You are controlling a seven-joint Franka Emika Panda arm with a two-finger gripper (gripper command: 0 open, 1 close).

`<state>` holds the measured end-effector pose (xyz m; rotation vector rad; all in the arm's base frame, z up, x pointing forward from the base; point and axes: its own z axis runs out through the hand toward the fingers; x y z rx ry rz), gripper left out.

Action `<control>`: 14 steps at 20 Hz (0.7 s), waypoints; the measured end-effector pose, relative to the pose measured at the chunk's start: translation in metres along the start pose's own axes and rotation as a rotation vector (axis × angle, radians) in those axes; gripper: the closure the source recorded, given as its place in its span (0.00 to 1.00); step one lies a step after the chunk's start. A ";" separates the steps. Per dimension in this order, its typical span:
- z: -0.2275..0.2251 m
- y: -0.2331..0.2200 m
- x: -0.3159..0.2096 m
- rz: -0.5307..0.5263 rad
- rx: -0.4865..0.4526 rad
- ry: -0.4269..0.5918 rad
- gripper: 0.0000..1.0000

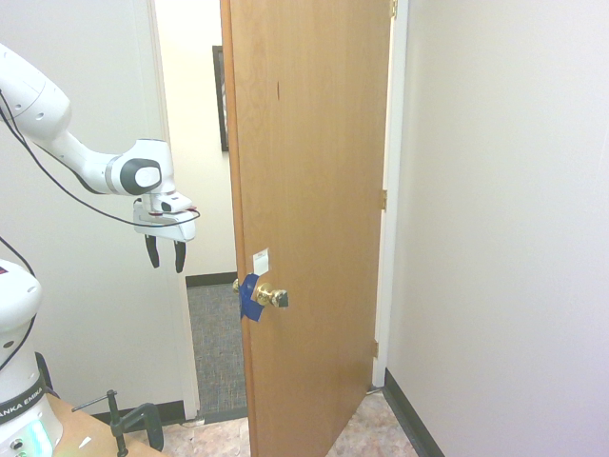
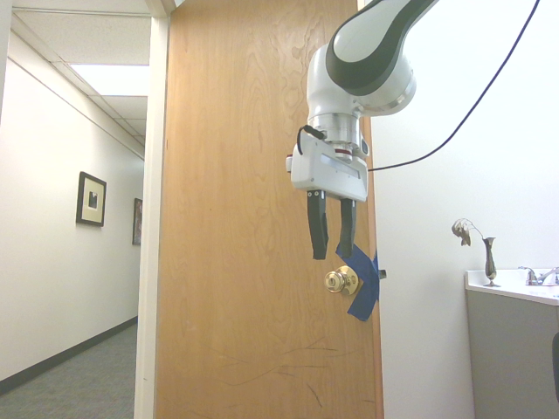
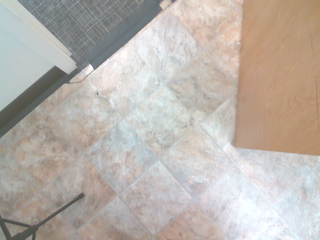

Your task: Close door

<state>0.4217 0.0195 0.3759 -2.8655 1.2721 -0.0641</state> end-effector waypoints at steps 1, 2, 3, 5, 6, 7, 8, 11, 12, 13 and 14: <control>0.000 0.000 0.000 0.000 0.000 0.000 0.00; -0.001 0.000 0.000 0.001 0.002 0.001 0.00; -0.004 0.001 0.001 0.005 0.008 0.005 0.00; -0.015 0.006 0.005 0.018 0.027 0.020 0.00; -0.023 0.010 0.006 0.027 0.036 0.025 0.00; -0.031 0.014 0.007 0.036 0.043 0.028 0.00; -0.040 0.019 0.008 0.046 0.052 0.030 0.00; -0.069 0.036 0.012 0.064 0.080 0.030 0.00; -0.079 0.043 0.016 0.074 0.091 0.027 0.00; -0.090 0.052 0.022 0.086 0.104 0.026 0.00; -0.100 0.061 0.030 0.100 0.115 0.027 0.00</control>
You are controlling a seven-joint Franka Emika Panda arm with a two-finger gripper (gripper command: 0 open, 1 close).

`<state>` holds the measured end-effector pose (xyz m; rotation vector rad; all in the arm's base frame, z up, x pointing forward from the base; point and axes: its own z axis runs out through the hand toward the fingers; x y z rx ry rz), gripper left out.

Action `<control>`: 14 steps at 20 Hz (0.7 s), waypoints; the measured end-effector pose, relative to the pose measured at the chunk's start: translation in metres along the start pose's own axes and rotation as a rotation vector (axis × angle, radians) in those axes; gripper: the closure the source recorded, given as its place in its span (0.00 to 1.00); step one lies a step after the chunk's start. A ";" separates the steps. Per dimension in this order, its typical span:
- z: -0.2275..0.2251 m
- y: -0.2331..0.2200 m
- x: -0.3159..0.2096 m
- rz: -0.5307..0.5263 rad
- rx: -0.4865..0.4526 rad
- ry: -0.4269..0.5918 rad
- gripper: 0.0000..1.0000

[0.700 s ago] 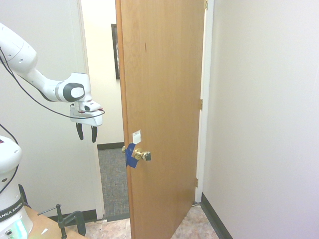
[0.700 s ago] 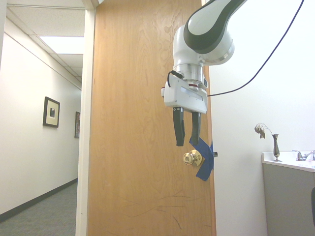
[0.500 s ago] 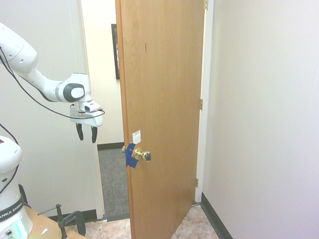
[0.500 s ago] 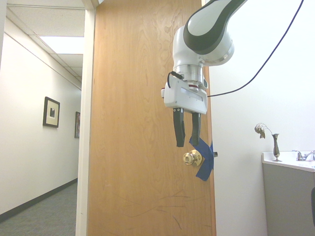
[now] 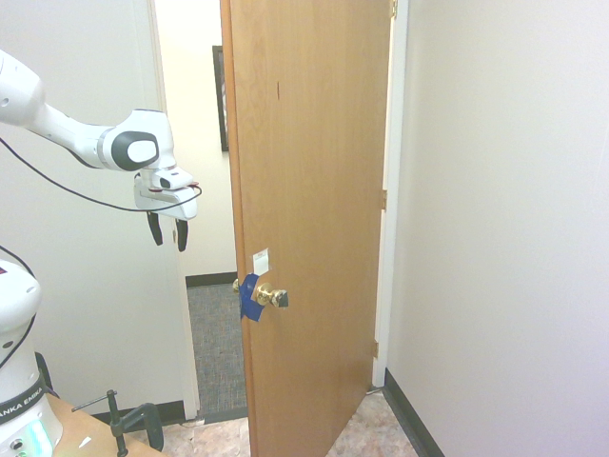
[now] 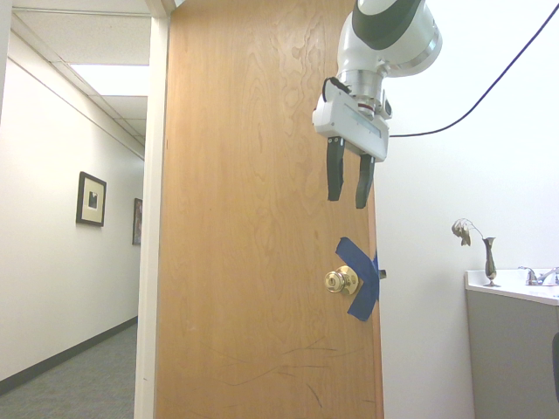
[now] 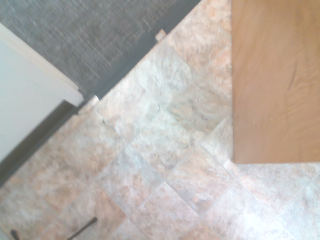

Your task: Close door

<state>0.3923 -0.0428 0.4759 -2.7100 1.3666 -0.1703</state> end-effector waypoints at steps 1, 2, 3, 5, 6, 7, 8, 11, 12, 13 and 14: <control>-0.010 0.008 0.009 0.016 0.010 0.003 0.00; -0.020 0.017 0.018 0.035 0.020 0.005 0.00; -0.028 0.025 0.026 0.053 0.029 0.007 0.00; -0.042 0.039 0.041 0.092 0.039 0.009 0.00; -0.049 0.045 0.047 0.113 0.042 0.007 0.00; -0.056 0.052 0.054 0.135 0.047 0.008 0.00; -0.062 0.059 0.061 0.158 0.051 0.006 0.00; -0.081 0.088 0.081 0.233 0.055 -0.009 0.00; -0.086 0.098 0.087 0.257 0.053 -0.021 0.00; -0.091 0.107 0.092 0.281 0.052 -0.028 0.00; -0.095 0.115 0.098 0.303 0.053 -0.030 0.00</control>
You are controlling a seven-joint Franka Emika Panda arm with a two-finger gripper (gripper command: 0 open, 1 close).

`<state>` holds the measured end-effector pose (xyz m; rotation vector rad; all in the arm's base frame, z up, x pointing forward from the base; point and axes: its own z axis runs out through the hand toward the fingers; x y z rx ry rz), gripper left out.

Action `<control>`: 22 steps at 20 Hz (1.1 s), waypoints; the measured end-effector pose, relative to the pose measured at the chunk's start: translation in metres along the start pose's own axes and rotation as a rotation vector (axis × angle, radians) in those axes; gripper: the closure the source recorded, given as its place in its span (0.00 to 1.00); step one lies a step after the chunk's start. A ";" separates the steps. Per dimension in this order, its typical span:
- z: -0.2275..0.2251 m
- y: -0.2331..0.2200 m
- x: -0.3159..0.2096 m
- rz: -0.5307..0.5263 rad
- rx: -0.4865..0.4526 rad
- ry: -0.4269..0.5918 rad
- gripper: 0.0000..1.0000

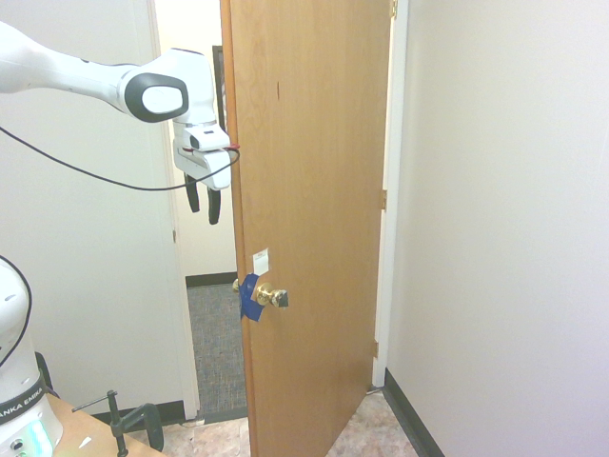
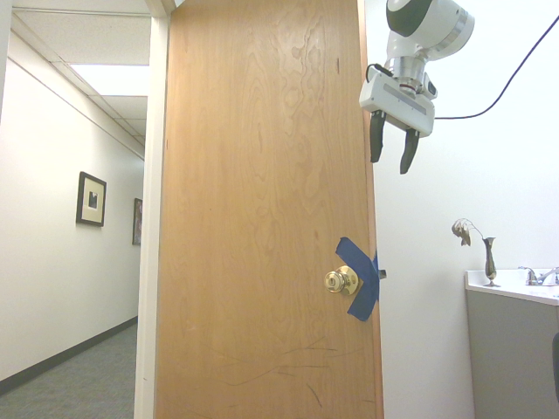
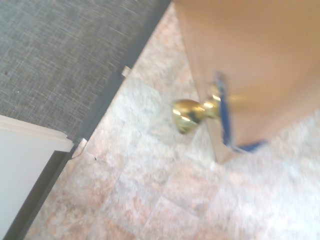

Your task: Close door

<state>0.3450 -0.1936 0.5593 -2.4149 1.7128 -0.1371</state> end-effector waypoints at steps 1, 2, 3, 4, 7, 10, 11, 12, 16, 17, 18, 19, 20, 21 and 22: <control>-0.004 0.005 0.007 0.022 -0.001 -0.001 0.00; -0.007 0.010 0.016 0.045 -0.004 -0.004 0.00; -0.009 0.014 0.025 0.070 -0.010 -0.008 0.00; -0.009 0.019 0.035 0.099 -0.015 -0.011 0.00; -0.010 0.041 0.073 0.193 -0.021 -0.016 0.00; -0.021 0.058 0.104 0.265 -0.012 -0.012 0.00; -0.025 0.062 0.111 0.283 -0.008 -0.009 0.00; -0.027 0.065 0.117 0.298 -0.005 -0.003 0.00; 0.001 0.042 0.129 0.299 0.011 -0.018 0.00; 0.015 0.024 0.129 0.282 0.013 -0.021 0.00; 0.032 0.007 0.130 0.265 0.009 -0.017 0.00; 0.049 -0.015 0.123 0.239 -0.002 -0.027 0.00; 0.068 -0.038 0.113 0.205 -0.007 -0.044 0.00; 0.075 -0.046 0.106 0.190 -0.004 -0.051 0.00; 0.075 -0.046 0.106 0.190 -0.004 -0.051 0.00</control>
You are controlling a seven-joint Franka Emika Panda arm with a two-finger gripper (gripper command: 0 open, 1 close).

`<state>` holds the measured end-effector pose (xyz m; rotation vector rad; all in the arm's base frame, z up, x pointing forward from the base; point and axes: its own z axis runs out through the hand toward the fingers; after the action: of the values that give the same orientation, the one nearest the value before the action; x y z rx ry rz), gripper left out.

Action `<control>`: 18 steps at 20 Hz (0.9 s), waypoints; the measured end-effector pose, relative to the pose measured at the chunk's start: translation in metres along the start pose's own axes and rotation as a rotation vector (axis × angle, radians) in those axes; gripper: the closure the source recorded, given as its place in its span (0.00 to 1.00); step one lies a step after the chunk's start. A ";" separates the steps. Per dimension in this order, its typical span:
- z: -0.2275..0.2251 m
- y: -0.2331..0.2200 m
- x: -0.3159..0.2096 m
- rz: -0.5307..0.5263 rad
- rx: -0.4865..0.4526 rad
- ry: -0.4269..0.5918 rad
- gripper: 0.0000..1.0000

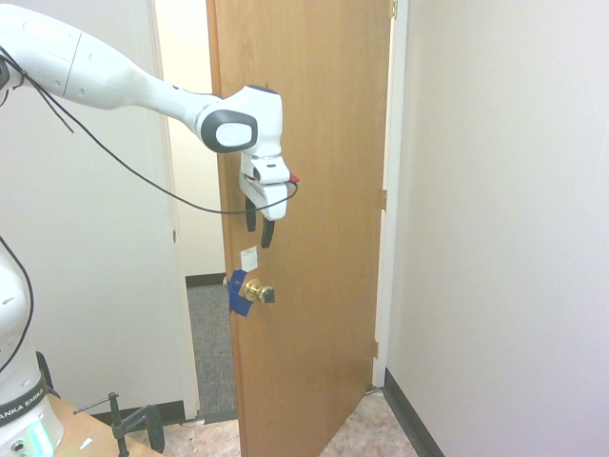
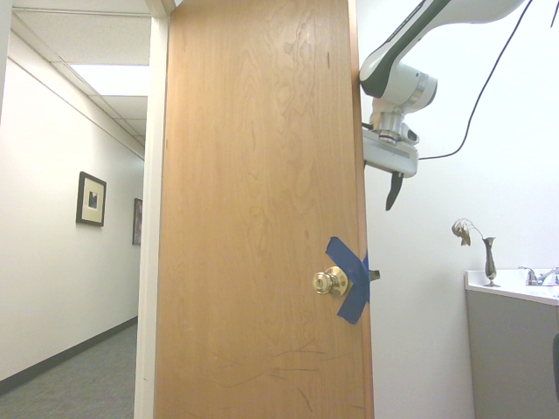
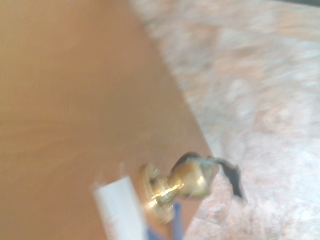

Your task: Close door

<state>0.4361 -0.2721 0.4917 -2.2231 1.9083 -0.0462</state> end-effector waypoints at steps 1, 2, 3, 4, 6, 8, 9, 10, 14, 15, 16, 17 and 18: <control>0.000 0.000 0.000 0.000 0.000 0.000 0.00; 0.000 0.000 0.000 0.000 0.000 0.000 0.00; 0.000 0.000 0.000 0.000 0.000 0.000 0.00; 0.000 0.000 0.000 0.000 0.000 0.000 0.00; 0.000 0.000 0.000 0.000 0.000 0.000 0.00; 0.000 0.000 0.000 0.000 0.000 0.000 0.00; 0.000 0.000 0.000 0.000 0.000 0.000 0.00; 0.000 0.000 0.000 0.000 0.000 0.000 0.00; 0.017 -0.009 -0.015 -0.024 -0.009 -0.022 0.00; 0.017 -0.009 -0.015 -0.024 -0.009 -0.022 0.00; 0.022 -0.012 -0.027 -0.049 -0.021 -0.033 0.00; 0.032 -0.024 -0.064 -0.105 -0.041 -0.047 0.00; 0.045 -0.037 -0.107 -0.162 -0.063 -0.059 0.00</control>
<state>0.4617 -0.1554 0.4668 -2.3881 1.7197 0.0542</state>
